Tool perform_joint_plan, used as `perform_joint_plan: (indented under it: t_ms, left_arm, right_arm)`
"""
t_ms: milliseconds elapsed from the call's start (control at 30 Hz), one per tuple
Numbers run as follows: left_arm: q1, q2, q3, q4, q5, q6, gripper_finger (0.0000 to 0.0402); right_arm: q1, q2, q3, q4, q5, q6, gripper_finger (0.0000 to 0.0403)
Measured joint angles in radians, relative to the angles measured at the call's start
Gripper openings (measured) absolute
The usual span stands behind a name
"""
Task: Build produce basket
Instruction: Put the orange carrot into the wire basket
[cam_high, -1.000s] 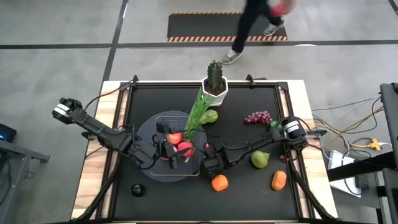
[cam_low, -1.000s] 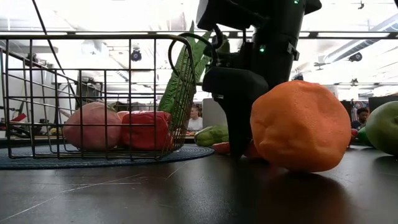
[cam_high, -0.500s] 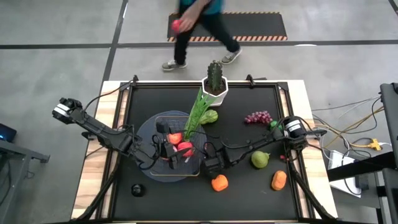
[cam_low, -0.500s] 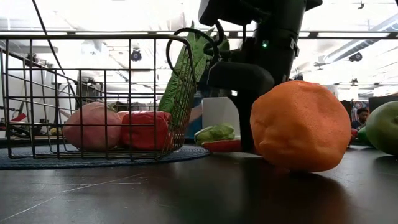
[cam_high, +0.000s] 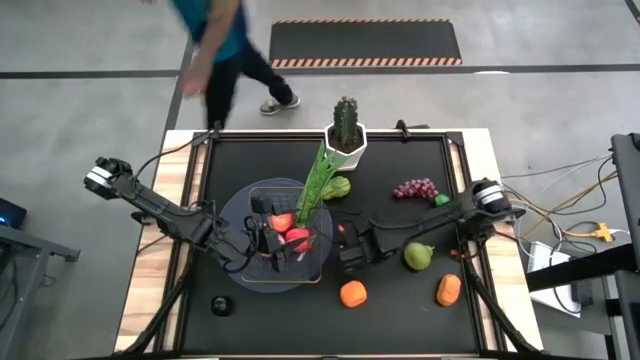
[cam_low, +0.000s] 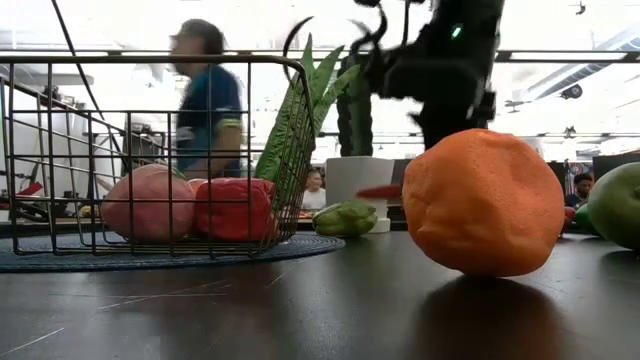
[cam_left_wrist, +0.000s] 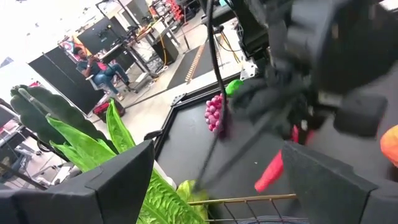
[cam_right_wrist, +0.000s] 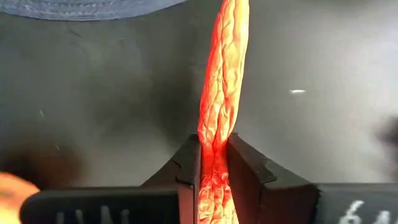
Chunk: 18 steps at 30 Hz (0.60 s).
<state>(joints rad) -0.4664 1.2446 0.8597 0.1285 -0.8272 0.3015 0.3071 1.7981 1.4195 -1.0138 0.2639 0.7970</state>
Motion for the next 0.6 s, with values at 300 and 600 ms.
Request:
perform_joint_plan:
  t_ms: [300,600]
  left_arm:
    - [0.0,0.0,0.0,0.034,0.011,0.001,0.0333]
    - [0.0,0.002,0.0,0.139,0.258,0.017,0.0333]
  right_arm:
    - [0.098,-0.255,-0.142,0.08,0.227,-0.101,0.0043]
    - [0.164,-0.442,-0.516,0.971,0.356,-0.555,0.0046]
